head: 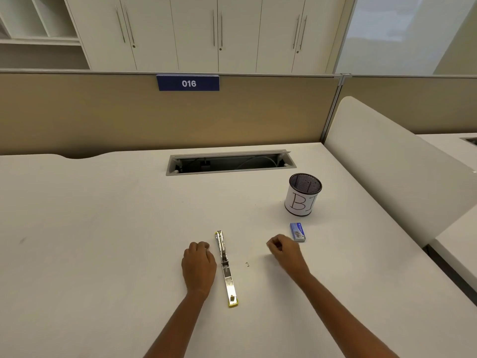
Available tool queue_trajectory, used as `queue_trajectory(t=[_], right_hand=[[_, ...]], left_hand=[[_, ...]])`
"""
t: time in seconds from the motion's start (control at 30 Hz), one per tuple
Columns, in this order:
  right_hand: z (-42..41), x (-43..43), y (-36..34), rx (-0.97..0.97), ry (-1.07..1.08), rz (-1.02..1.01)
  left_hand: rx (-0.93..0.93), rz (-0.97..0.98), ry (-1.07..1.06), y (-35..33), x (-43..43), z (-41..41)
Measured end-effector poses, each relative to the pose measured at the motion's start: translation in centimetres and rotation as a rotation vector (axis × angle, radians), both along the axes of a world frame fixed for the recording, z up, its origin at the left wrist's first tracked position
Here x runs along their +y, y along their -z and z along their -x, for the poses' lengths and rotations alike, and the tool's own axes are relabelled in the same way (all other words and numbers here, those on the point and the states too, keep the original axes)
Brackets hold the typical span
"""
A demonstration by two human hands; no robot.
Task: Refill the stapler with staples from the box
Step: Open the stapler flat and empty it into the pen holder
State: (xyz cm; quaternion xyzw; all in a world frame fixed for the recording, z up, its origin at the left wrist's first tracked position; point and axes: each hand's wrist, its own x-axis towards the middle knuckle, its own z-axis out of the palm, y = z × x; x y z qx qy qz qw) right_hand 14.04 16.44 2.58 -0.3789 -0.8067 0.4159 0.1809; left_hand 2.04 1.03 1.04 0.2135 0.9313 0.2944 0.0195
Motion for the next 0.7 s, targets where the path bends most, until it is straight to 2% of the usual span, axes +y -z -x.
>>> queue_trajectory(t=[0.13, 0.27, 0.43, 0.7], right_hand=[[1.1, 3.4, -3.6, 0.119, 0.149, -0.148], [2.1, 7.2, -7.3, 0.181, 0.266, -0.265], [3.1, 10.6, -9.4, 0.077, 0.364, -0.328], [3.3, 12.6, -9.7, -0.023, 0.362, -0.334]], left_hand=[[0.032, 0.081, 0.05, -0.3, -0.3, -0.5], [0.171, 0.182, 0.191, 0.0, -0.8, -1.0], [0.128, 0.365, 0.285, 0.2, -1.4, -0.9], [0.135, 0.381, 0.268, -0.1, -1.7, -1.0]])
